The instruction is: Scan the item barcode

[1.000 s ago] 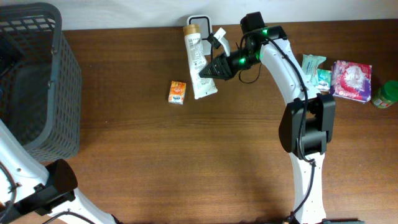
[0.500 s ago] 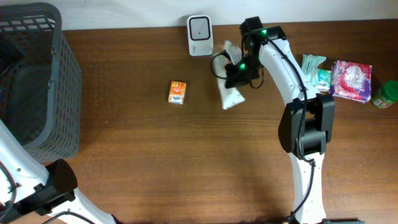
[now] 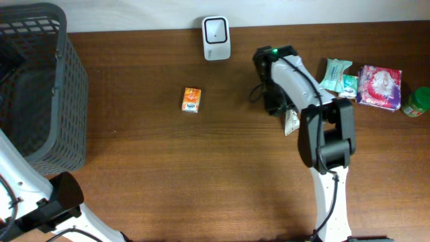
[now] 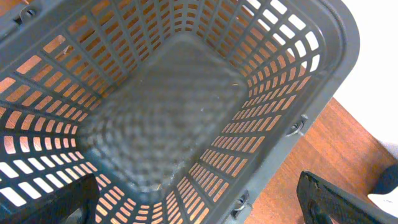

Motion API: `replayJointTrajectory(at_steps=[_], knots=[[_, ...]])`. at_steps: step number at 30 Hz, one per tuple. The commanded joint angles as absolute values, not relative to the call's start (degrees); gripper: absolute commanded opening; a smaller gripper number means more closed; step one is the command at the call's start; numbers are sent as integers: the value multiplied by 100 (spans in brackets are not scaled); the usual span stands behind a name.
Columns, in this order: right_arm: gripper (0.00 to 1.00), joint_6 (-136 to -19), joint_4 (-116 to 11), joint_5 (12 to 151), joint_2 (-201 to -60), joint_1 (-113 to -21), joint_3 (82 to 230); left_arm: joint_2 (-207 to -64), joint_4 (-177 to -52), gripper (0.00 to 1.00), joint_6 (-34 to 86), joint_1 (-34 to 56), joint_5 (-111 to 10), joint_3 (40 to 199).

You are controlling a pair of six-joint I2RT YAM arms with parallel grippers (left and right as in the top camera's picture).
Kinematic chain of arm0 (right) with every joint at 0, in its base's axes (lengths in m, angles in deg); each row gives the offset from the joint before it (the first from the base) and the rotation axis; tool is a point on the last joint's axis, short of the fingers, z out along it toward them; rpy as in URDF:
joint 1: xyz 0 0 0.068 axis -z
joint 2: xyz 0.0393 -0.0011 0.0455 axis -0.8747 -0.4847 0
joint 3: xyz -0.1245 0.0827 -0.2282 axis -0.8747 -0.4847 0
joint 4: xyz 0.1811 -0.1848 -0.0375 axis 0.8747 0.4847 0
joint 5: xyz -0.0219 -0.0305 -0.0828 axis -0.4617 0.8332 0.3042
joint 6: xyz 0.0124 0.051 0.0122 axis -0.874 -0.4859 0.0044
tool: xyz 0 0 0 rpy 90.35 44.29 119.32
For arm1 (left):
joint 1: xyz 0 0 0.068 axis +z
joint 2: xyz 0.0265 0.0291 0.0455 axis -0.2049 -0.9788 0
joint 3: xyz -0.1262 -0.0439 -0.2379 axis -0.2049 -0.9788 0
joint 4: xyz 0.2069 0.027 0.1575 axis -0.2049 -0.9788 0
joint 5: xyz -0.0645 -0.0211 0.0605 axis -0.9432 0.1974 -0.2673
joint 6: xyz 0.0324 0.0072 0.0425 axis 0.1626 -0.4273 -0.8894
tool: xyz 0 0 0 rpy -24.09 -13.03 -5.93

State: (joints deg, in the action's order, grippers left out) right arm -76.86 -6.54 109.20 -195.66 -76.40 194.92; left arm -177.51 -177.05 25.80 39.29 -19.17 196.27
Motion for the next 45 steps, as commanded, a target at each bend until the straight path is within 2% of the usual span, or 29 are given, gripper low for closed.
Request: replayJointTrajectory(at_steps=[1, 2, 3, 5, 6, 7, 10, 11, 13, 15, 20, 21, 22, 23, 24, 25, 27, 29, 32, 37, 45], knots=[[59, -7775, -673, 10964, -19557, -8403, 19531, -17719, -17699, 99, 2615, 3937, -1889, 19642], [60, -7773, -673, 10911, -19555, -8639, 19617, -17719, -17699, 99, 2615, 3937, -1889, 19642], [71, -7727, -671, 10824, -19555, -8965, 19798, -17719, -17699, 99, 2615, 3937, -1889, 19642], [77, -7552, -625, 11019, -19555, -9347, 20233, -17719, -17699, 99, 2615, 3937, -1889, 19642], [93, -7585, -590, 11067, -19555, -9352, 20362, -17719, -17699, 99, 2615, 3937, -1889, 19642], [99, -7640, -534, 11058, -19555, -9194, 20552, -17719, -17699, 99, 2615, 3937, -1889, 19642], [100, -7902, -466, 10435, -19555, -8128, 20600, -17719, -17699, 99, 2615, 3937, -1889, 19642], [96, -7900, -510, 10066, -19555, -7789, 20598, -17719, -17699, 99, 2615, 3937, -1891, 19642], [80, -7896, -844, 9139, -19563, -7125, 20480, -17719, -17699, 99, 2615, 3937, -1889, 19642], [80, -7876, -1014, 8750, -19614, -6889, 20425, -17719, -17699, 99, 2615, 3937, -1889, 19642], [80, -7749, -1565, 8706, -19662, -7050, 19824, -17719, -17699, 99, 2615, 3937, -1889, 19642], [65, -7749, -1810, 8809, -19662, -7039, 19571, -17719, -17699, 99, 2615, 3937, -1889, 19642], [40, -7751, -1998, 8774, -19666, -7037, 19422, -17719, -17699, 99, 2615, 3937, -1889, 19642], [24, -7749, -2020, 8732, -19666, -7048, 19407, -17719, -17699, 99, 2615, 3937, -1889, 19642], [11, -7751, -2029, 8708, -19666, -7085, 19411, -17719, -17699, 99, 2615, 3937, -1889, 19642], [4, -7747, -2040, 8693, -19660, -7168, 19466, -17719, -17699, 99, 2615, 3937, -1889, 19642], [4, -7725, -2129, 8695, -19657, -7356, 19866, -17719, -17699, 99, 2615, 3937, -1891, 19642], [4, -7576, -2968, 8693, -19657, -7669, 20782, -17719, -17699, 99, 2615, 3937, -1889, 19642], [4, -7443, -4717, 8691, -19660, -7922, 20919, -17719, -17699, 99, 2615, 3937, -1889, 19642], [4, -7192, -6356, 8557, -19725, -8163, 20915, -17719, -17699, 99, 2615, 3937, -1889, 19642], [4, -7266, -6459, 8398, -20001, -8239, 20913, -17719, -17699, 99, 2615, 3937, -1889, 19642]])
